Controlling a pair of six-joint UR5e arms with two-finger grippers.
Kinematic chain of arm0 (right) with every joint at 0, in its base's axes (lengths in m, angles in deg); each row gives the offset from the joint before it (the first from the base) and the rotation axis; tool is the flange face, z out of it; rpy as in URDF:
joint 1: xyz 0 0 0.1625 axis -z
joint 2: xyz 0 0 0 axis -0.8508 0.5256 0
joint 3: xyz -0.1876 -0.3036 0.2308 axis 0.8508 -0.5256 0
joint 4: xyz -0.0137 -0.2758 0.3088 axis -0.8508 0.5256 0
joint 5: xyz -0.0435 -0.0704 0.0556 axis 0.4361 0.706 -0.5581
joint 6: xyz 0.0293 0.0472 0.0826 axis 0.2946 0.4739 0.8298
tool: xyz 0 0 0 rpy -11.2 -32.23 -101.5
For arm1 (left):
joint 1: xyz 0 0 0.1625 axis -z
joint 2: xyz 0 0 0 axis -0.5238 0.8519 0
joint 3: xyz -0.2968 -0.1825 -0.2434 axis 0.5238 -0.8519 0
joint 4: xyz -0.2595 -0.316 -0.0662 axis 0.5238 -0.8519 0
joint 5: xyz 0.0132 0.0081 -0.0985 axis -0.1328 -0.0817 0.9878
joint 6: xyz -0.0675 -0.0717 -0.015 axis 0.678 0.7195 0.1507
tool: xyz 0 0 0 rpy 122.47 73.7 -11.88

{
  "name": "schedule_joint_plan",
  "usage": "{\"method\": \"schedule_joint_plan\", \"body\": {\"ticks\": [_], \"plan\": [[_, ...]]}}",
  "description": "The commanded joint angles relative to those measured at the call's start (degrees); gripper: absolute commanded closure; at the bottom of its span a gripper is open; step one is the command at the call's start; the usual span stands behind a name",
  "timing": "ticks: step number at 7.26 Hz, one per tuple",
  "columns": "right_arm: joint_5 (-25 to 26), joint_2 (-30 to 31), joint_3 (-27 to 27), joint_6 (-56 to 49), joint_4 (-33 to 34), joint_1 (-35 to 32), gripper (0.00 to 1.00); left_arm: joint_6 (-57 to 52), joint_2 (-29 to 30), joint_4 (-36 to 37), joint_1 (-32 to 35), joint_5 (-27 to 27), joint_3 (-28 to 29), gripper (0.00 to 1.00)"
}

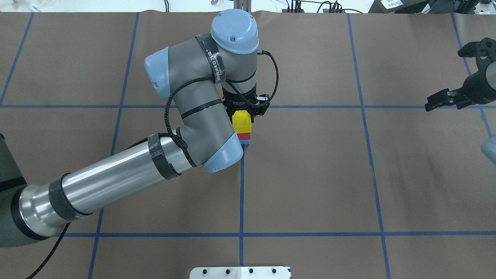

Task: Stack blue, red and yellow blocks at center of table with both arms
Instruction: 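Lower the yellow cube onto the red cube with the left gripper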

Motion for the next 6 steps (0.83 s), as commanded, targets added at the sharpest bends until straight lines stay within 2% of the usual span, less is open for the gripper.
{"method": "schedule_joint_plan", "body": {"ticks": [1, 2, 5, 6], "plan": [[0.0, -0.1, 0.0, 0.1, 0.0, 0.0, 0.00, 0.0, -0.1, -0.4, -0.5, -0.8, 0.0, 0.28], [0.0, -0.1, 0.0, 0.1, 0.0, 0.0, 0.00, 0.0, -0.1, -0.3, -0.6, -1.1, 0.0, 0.02], [-0.1, -0.2, 0.2, 0.2, 0.0, 0.0, 0.00, -0.3, -0.1, 0.0, -0.5, -1.1, -0.5, 0.01], [-0.1, -0.1, 0.2, 0.2, 0.0, -0.3, 0.00, -0.4, -0.3, 0.8, -0.2, -1.1, -3.0, 0.01]]}}
